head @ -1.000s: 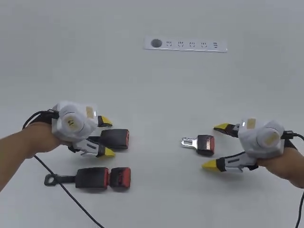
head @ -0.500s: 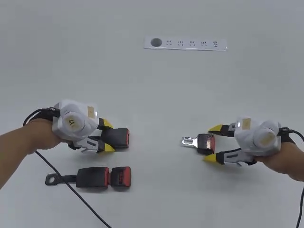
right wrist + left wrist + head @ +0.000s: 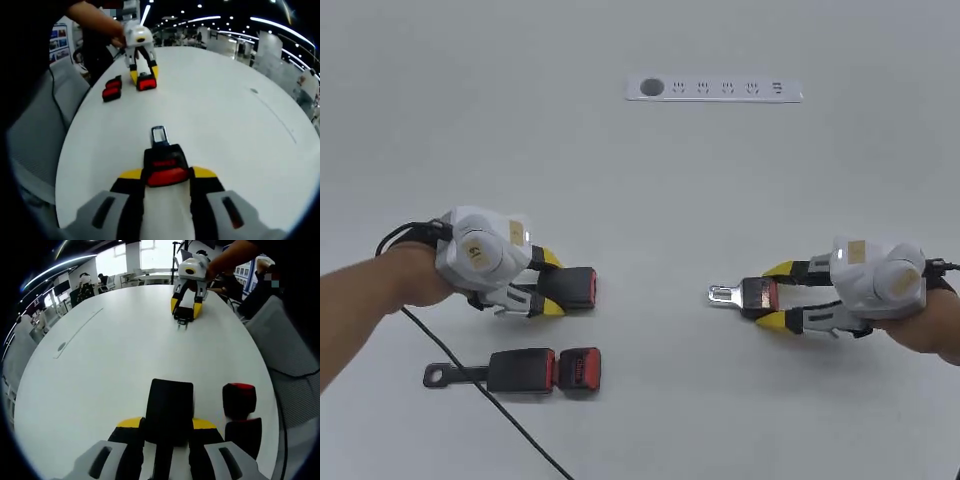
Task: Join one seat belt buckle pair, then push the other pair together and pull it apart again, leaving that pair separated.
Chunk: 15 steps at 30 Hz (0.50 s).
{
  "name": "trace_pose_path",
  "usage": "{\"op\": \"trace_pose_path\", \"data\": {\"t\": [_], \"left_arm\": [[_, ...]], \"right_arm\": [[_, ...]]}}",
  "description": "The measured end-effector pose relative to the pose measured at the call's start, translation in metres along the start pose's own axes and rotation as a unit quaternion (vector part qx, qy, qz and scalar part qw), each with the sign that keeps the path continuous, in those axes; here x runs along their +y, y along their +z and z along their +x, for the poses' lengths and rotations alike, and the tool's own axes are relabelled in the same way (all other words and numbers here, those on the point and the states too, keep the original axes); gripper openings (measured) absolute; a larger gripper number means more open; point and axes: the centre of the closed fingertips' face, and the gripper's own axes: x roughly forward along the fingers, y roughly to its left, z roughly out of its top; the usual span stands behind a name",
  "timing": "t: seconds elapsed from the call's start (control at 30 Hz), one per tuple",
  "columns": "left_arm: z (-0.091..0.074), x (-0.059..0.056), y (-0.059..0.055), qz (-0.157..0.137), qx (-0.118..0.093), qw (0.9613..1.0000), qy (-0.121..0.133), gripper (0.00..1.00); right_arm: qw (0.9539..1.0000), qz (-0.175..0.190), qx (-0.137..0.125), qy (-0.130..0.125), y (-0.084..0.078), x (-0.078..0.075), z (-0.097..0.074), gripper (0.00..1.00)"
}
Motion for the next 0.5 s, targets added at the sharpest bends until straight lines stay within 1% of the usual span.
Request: {"op": "trace_pose_path", "data": {"t": [0.07,0.2,0.33,0.5], "left_arm": [[0.0,0.0,0.0,0.001,0.0,1.0,-0.001,0.36],[-0.001,0.0,0.001,0.002,0.003,1.0,-0.003,0.36],[-0.001,0.0,0.001,0.005,0.009,0.9999,-0.005,0.35],[-0.001,0.0,0.001,0.004,0.009,0.9999,-0.005,0.35]], "right_arm": [[1.0,0.005,-0.002,-0.002,0.002,-0.001,0.001,0.35],[0.9999,0.005,-0.005,-0.007,0.006,-0.002,0.004,0.35],[0.9999,0.008,-0.012,-0.007,0.011,-0.004,0.011,0.35],[0.9997,0.009,-0.02,-0.007,0.018,-0.006,0.02,0.35]]}}
